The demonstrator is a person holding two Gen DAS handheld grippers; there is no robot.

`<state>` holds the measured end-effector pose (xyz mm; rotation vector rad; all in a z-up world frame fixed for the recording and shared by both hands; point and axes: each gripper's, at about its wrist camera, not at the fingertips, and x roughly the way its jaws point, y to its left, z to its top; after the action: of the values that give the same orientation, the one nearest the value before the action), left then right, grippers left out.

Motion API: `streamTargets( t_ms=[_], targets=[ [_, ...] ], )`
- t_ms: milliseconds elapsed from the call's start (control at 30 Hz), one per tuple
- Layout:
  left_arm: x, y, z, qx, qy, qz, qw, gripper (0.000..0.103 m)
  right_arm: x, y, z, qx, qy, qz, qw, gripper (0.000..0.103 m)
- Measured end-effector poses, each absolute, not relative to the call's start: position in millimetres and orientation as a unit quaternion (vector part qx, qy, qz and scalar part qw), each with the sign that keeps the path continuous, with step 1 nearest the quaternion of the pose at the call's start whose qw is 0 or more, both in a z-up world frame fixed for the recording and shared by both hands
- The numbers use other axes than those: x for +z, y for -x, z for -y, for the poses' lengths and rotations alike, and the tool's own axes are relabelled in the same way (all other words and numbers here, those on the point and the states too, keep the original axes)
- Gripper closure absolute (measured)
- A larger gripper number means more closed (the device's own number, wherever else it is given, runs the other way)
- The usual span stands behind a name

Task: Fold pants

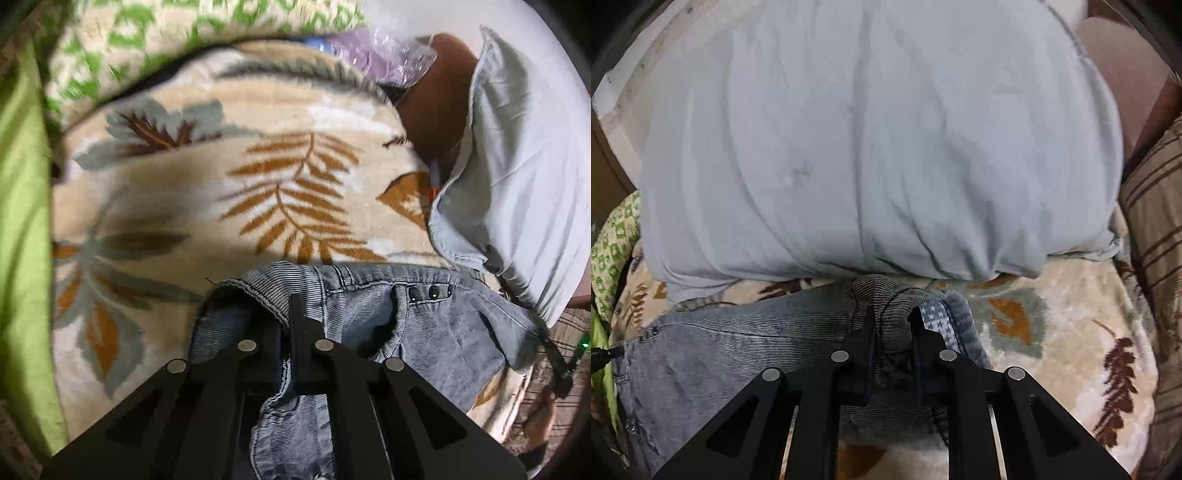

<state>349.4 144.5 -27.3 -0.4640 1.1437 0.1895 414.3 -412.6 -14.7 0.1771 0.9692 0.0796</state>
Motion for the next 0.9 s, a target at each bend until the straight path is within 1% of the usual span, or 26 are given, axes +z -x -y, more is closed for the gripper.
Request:
streamTargets(
  t_ms=[133, 400, 533, 900],
  targets=[
    [-4.2, -335.6, -138.4, 0.088, 0.194, -0.512, 0.832, 0.101, 7.0, -401.0, 419.4, 0.045, -0.085, -0.45, 0.888, 0.088],
    [28.6, -313.2, -140.1, 0.06, 0.221, -0.486, 0.844, 0.101, 39.4, -365.3, 434.9, 0.047, -0.104, -0.431, 0.895, 0.088],
    [46.4, -295.2, -134.9, 0.053, 0.217, -0.471, 0.854, 0.101, 43.1, -344.4, 435.4, 0.042, -0.116, -0.424, 0.897, 0.088],
    [84.2, -228.0, -112.1, 0.046, 0.185, -0.433, 0.881, 0.101, 67.6, -246.0, 457.5, 0.03, -0.162, -0.398, 0.902, 0.088]
  ],
)
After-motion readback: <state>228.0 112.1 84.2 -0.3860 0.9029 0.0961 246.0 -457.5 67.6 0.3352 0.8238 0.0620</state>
